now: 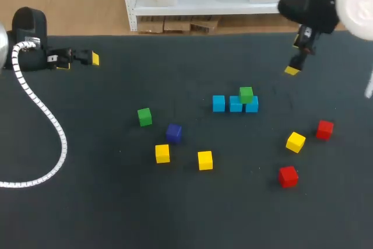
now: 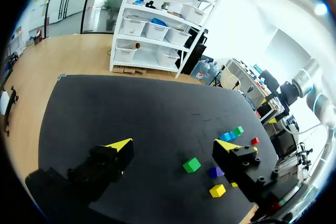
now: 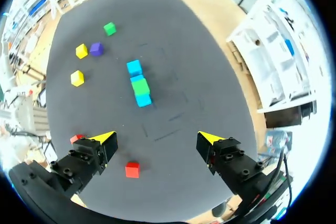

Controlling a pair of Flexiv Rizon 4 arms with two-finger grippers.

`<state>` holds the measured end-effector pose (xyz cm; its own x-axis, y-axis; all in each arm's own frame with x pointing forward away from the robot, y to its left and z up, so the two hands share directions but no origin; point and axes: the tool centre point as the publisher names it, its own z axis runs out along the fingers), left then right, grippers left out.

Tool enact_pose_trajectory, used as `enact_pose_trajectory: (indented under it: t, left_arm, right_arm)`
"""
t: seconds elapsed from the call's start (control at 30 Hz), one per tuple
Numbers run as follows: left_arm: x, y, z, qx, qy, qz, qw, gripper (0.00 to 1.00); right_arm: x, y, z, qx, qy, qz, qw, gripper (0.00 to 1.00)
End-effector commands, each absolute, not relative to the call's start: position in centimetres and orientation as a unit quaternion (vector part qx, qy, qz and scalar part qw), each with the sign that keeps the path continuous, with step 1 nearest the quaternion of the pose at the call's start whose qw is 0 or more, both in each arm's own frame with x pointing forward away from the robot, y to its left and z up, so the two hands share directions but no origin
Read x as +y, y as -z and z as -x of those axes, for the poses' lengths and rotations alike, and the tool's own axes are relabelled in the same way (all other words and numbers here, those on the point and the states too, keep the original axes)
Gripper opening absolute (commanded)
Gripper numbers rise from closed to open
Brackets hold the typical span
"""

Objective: Place the blue cubes, place green cubes on the blue cubes, place the yellow cubes on the green cubes, then place the red cubes on the yellow cubes, and place purple cube on the red cubes.

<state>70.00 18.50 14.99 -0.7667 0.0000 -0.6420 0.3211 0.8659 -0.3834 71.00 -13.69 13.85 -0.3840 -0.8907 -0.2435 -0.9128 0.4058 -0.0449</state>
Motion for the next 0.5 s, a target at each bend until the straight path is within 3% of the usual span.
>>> enact_pose_trajectory:
  t: [0.03, 0.5]
  left_arm:
    - [18.5, -15.0, -70.0, 0.908, 0.243, -0.088, 0.33, 1.0]
    - [18.5, -15.0, -70.0, 0.908, 0.243, -0.088, 0.33, 1.0]
  right_arm:
    - [-15.9, -13.5, -70.2, 0.83, -0.054, 0.505, 0.229, 1.0]
    - [-20.3, -12.9, -70.6, 0.856, -0.05, 0.436, 0.274, 1.0]
